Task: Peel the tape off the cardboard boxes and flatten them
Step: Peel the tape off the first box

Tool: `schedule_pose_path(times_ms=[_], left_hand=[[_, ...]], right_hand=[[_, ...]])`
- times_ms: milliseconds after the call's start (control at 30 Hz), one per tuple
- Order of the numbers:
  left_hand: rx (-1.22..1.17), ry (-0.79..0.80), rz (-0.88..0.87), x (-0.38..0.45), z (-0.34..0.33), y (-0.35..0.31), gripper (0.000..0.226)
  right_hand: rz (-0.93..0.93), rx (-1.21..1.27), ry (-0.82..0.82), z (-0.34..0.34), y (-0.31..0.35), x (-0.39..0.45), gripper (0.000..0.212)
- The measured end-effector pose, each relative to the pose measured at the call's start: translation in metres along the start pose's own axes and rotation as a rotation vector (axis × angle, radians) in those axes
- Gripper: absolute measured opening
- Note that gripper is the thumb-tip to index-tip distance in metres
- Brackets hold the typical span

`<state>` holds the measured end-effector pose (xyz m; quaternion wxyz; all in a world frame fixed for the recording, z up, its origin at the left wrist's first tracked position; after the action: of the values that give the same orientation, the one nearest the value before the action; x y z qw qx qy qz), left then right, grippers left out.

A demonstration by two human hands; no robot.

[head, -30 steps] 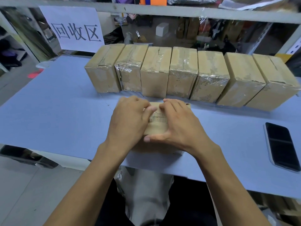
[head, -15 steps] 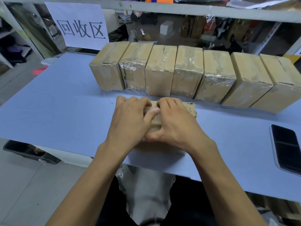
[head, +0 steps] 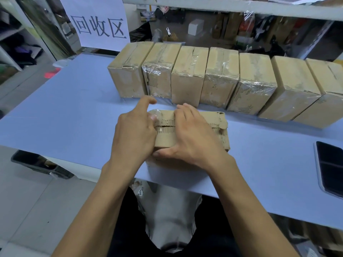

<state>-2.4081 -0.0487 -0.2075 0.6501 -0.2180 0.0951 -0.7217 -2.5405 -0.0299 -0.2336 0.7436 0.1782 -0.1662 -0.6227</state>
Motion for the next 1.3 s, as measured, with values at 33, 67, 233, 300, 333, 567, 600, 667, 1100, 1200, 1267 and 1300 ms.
schedule_pose_path(times_ms=[33, 67, 233, 300, 333, 567, 600, 667, 1100, 1200, 1267, 1300], left_hand=[[0.033, -0.023, -0.025, -0.003, -0.001, -0.001, 0.026], [0.059, -0.040, -0.051, -0.006, 0.000, -0.005, 0.031], [0.021, -0.053, -0.004, -0.007, 0.001, 0.000, 0.019], [0.001, -0.049, 0.044, -0.003, 0.006, 0.010, 0.021], [-0.011, -0.039, 0.065, -0.001, 0.009, 0.014, 0.022], [0.097, -0.018, 0.032, 0.002, 0.006, 0.016, 0.025], [0.074, 0.004, 0.039, 0.001, 0.003, 0.015, 0.028], [0.081, 0.009, 0.034, 0.001, -0.001, 0.015, 0.027], [-0.172, 0.068, 0.191, 0.008, -0.001, 0.039, 0.027], [-0.146, 0.064, 0.166, 0.011, -0.001, 0.039, 0.028], [-0.143, 0.075, 0.151, 0.012, -0.003, 0.041, 0.022], [-0.161, 0.076, 0.151, 0.013, -0.005, 0.044, 0.017]], right_hand=[[-0.002, -0.019, -0.024, -0.002, 0.001, 0.000, 0.110], [-0.004, -0.018, -0.043, -0.003, 0.002, 0.000, 0.111], [-0.006, 0.014, 0.009, 0.003, 0.003, 0.004, 0.110], [-0.011, 0.009, 0.073, 0.003, 0.004, 0.008, 0.108], [-0.011, 0.009, 0.088, 0.003, 0.004, 0.010, 0.108], [0.003, 0.022, 0.139, -0.003, 0.007, 0.013, 0.105], [0.015, 0.033, 0.139, -0.004, 0.011, 0.014, 0.104], [0.059, 0.042, 0.077, -0.004, 0.018, 0.015, 0.098], [0.051, 0.067, -0.048, -0.010, 0.018, 0.018, 0.111], [0.054, 0.083, -0.062, -0.010, 0.018, 0.016, 0.109], [0.048, 0.095, -0.056, -0.010, 0.018, 0.016, 0.107], [0.047, 0.097, -0.053, -0.009, 0.018, 0.016, 0.107]])
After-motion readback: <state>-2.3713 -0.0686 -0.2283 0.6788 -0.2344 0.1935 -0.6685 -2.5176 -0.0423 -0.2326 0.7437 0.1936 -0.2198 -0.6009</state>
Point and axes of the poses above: each hand's wrist, its own x-axis towards the middle knuckle, its own z-axis out of the back of the hand, y = z × x, the point moved 7 cm from there along x, towards the middle knuckle, and after that the axes turned 15 degrees about x, right-handed, at the moved point
